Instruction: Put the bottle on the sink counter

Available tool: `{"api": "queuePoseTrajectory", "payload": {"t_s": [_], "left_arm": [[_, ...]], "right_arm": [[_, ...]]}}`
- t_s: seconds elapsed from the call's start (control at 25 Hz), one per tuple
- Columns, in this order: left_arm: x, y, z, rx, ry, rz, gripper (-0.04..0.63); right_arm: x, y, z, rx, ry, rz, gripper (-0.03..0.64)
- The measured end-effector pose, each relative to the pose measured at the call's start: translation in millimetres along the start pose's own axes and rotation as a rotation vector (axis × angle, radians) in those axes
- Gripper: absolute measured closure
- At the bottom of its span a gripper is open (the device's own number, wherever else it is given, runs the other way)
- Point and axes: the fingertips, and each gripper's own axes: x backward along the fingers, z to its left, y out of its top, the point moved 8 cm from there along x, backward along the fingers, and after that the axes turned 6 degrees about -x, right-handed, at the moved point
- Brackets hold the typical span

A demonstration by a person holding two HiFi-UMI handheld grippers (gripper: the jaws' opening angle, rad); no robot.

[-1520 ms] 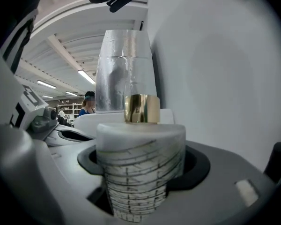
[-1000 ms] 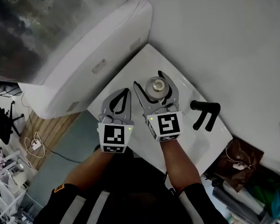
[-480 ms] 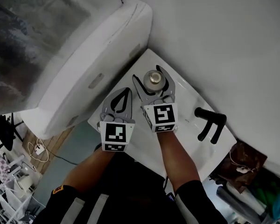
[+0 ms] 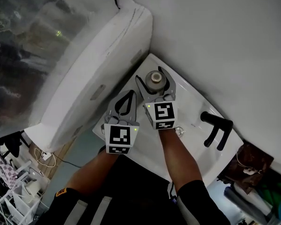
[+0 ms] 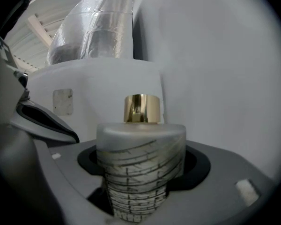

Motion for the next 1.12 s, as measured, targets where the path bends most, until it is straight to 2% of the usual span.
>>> {"api": "queuePoseTrajectory", "payload": {"t_s": [0.28,0.72,1.12], "left_arm": [[-6.9,-1.2,1.2,0.004,-0.007,0.006,0.597],[-8.6,1.7,2.3,0.023,-0.002,-0.005,0.597],[-7.4,0.1,10.1,0.036,0.017,-0.006,0.597]], "right_arm": [[-9.7,-1.6,2.9,0.041,-0.035,0.030,0.282],[-19.0,-9.3,8.6,0.099,-0.101,0.135,0.282],[-25.0,-12.2,10.9,0.116,-0.110,0.209,0.283]]}}
